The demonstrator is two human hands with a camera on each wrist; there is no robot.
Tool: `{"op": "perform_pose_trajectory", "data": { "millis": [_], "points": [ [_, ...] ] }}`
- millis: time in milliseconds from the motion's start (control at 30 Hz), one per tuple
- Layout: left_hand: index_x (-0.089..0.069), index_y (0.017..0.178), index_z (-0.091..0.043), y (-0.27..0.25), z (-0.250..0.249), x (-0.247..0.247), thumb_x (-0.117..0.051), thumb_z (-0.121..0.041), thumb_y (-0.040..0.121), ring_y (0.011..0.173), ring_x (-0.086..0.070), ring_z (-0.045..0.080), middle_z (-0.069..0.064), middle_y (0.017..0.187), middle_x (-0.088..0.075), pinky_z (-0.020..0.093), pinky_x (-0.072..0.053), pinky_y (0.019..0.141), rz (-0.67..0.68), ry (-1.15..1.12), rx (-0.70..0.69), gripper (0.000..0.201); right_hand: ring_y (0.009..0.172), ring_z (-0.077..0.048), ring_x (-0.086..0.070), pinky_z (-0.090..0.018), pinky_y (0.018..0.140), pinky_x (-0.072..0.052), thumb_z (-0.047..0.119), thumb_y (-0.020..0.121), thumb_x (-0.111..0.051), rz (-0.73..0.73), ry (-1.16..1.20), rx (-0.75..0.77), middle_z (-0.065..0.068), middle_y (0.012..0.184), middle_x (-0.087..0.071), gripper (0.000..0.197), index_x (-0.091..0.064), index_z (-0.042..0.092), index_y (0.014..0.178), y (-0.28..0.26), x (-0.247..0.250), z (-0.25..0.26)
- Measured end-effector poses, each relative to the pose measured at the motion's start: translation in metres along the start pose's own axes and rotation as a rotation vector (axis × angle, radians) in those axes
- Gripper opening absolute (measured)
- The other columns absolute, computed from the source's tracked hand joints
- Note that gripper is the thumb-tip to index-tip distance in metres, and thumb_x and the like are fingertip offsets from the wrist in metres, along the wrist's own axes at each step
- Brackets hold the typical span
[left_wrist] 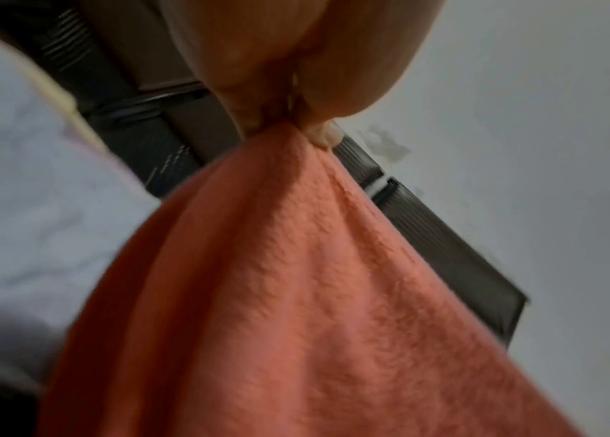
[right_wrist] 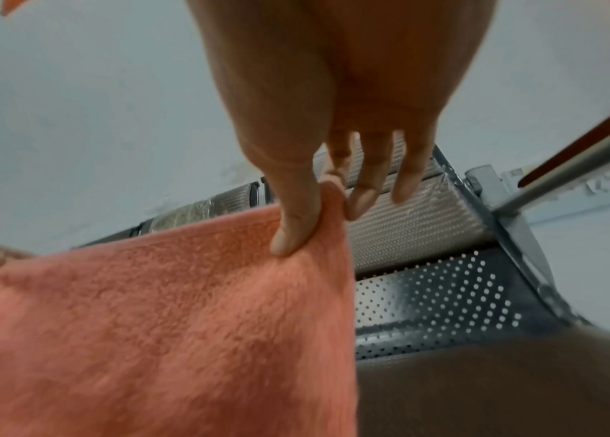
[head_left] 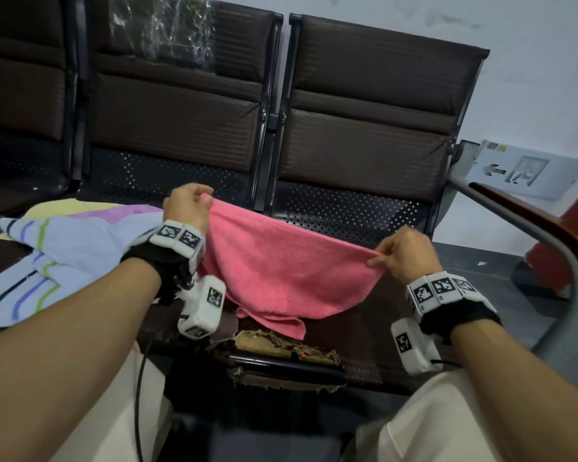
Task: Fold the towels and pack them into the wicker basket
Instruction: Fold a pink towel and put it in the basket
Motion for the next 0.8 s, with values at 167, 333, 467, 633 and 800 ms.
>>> {"op": "perform_pose_trajectory", "data": {
  "millis": [167, 333, 467, 633, 800],
  "points": [
    [-0.069, 0.103, -0.015, -0.014, -0.011, -0.009, -0.053, -0.016, 0.093, 0.109, -0.057, 0.034, 0.015, 0.106, -0.068, 0.037, -0.044, 0.095, 0.191, 0.221, -0.106, 0.019, 0.078, -0.016, -0.06, -0.027, 0.069, -0.048, 0.028, 0.072, -0.081, 0.032, 0.157, -0.129, -0.002, 0.077, -0.063, 0.021, -0.064, 0.019, 0.063, 0.003, -0.006, -0.018],
    [-0.058, 0.1, -0.014, -0.052, -0.035, -0.024, -0.046, -0.018, 0.095, 0.101, -0.058, 0.035, 0.018, 0.102, -0.065, 0.04, -0.045, 0.087, 0.34, 0.225, -0.151, 0.013, 0.078, -0.023, -0.055, -0.028, 0.067, -0.034, 0.035, 0.091, -0.058, -0.079, 0.392, -0.177, -0.001, 0.069, -0.056, 0.032, -0.051, 0.017, 0.066, -0.001, 0.011, -0.013],
    [-0.058, 0.105, -0.013, -0.073, -0.06, -0.033, -0.054, -0.023, 0.093, 0.105, -0.058, 0.032, 0.017, 0.104, -0.066, 0.038, -0.044, 0.091, 0.418, 0.177, -0.208, 0.016, 0.098, -0.028, -0.059, -0.034, 0.086, -0.041, 0.03, 0.094, -0.053, -0.275, 0.523, -0.195, -0.013, 0.094, -0.065, 0.018, -0.056, 0.017, 0.082, 0.001, 0.045, 0.001],
    [-0.068, 0.103, -0.014, -0.057, -0.107, -0.002, -0.055, -0.024, 0.093, 0.107, -0.058, 0.035, 0.016, 0.106, -0.068, 0.037, -0.044, 0.091, 0.335, 0.202, -0.274, 0.019, 0.101, -0.029, -0.06, -0.03, 0.086, -0.041, 0.026, 0.09, -0.058, -0.404, 0.596, -0.189, -0.013, 0.099, -0.069, 0.015, -0.065, 0.013, 0.088, -0.004, 0.097, 0.011],
    [-0.062, 0.101, -0.006, -0.036, -0.149, 0.047, -0.049, -0.021, 0.095, 0.102, -0.057, 0.04, 0.022, 0.106, -0.066, 0.039, -0.041, 0.085, 0.111, 0.046, -0.263, 0.02, 0.094, -0.028, -0.06, -0.03, 0.084, -0.042, 0.021, 0.091, -0.057, -0.591, 0.628, -0.187, -0.005, 0.084, -0.063, 0.015, -0.065, 0.009, 0.088, -0.014, 0.152, 0.02]
  ]
}}
Point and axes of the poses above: each hand's wrist, its own y-axis towards the middle knuckle, its own x-axis out of the back of the hand, z = x × y, the point moved 8 cm from there along y, towards the middle knuckle
